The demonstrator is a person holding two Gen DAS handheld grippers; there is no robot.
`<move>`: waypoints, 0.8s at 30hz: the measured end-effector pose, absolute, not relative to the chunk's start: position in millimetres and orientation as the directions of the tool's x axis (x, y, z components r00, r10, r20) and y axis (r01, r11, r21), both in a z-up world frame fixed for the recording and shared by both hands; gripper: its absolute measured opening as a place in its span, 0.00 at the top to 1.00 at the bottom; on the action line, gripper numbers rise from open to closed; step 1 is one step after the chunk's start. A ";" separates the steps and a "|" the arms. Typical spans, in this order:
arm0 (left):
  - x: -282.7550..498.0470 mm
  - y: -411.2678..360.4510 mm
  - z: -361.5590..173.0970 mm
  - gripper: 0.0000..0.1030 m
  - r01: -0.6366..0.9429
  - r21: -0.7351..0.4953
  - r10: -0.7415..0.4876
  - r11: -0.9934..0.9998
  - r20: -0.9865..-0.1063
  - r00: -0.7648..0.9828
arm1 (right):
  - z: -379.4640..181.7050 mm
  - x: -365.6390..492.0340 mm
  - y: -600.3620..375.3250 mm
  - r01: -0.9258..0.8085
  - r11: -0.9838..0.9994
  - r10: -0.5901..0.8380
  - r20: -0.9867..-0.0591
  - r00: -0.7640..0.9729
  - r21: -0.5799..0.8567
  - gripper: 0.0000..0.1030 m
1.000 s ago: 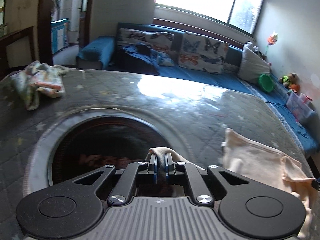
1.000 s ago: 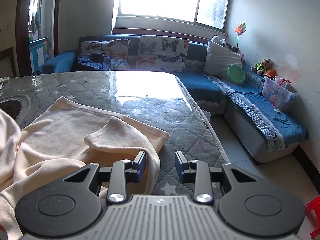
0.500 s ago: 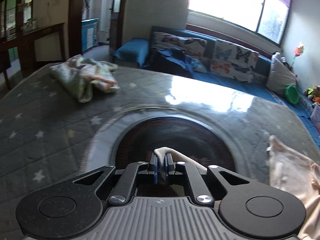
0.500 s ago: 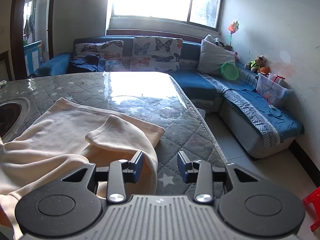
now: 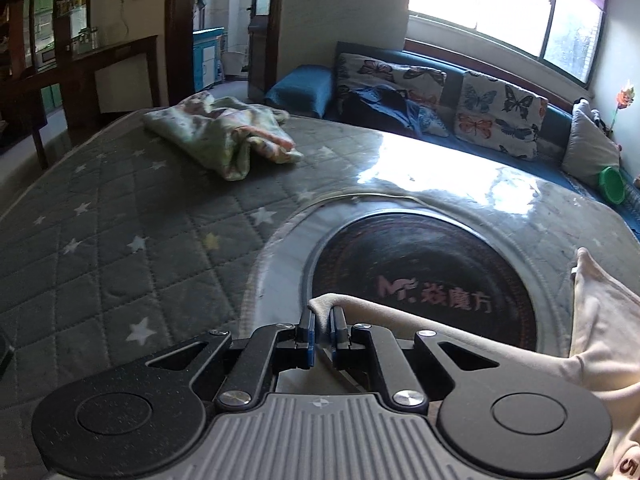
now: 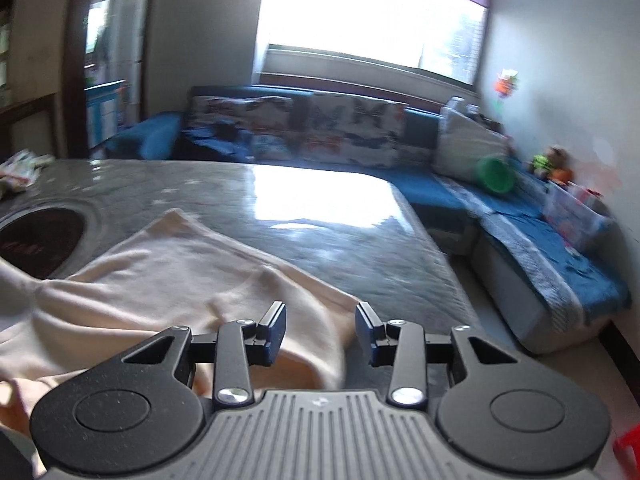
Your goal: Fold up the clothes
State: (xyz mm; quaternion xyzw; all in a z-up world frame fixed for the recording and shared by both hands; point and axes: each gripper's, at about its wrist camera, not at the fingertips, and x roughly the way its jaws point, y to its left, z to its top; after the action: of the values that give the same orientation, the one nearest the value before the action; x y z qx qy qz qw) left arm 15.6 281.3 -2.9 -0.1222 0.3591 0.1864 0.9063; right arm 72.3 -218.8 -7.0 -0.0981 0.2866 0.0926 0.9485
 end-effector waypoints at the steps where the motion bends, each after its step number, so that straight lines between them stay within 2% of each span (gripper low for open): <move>1: 13.4 283.9 -3.1 0.92 -0.432 -0.085 0.256 0.898 -0.697 0.669 | -8.8 74.6 -209.7 -0.259 0.956 0.140 -0.568 0.811 -0.135 0.63; 11: -18.2 311.7 -0.9 0.92 -0.494 -0.065 0.315 0.867 -0.698 0.644 | -46.3 104.0 -135.3 -0.436 0.887 0.242 -0.655 0.716 -0.149 0.63; 14: -27.6 321.6 -1.6 0.92 -0.510 -0.061 0.327 0.858 -0.700 0.634 | -54.7 103.5 -121.2 -0.455 0.877 0.245 -0.668 0.702 -0.156 0.67; 15: -30.4 324.6 -2.5 0.92 -0.515 -0.059 0.330 0.855 -0.703 0.629 | -54.9 102.9 -119.7 -0.452 0.877 0.241 -0.666 0.706 -0.163 0.78; 17: -36.6 328.6 -4.3 0.92 -0.520 -0.058 0.332 0.852 -0.708 0.624 | -52.7 101.3 -119.4 -0.441 0.881 0.232 -0.653 0.721 -0.173 0.90; 20: -43.9 332.6 -7.1 0.92 -0.527 -0.055 0.337 0.848 -0.712 0.616 | -41.4 97.4 -129.1 -0.402 0.897 0.211 -0.618 0.757 -0.185 0.96; 24: -52.8 339.1 -9.7 0.92 -0.537 -0.059 0.341 0.841 -0.714 0.611 | -17.7 89.0 -156.5 -0.325 0.924 0.165 -0.560 0.812 -0.199 0.98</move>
State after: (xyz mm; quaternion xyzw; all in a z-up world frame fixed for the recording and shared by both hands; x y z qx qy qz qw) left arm -52.8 339.1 -9.7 -0.1347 0.3649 0.2473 0.8875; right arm 89.0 -156.5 -17.7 -0.1443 0.2777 0.1304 0.9408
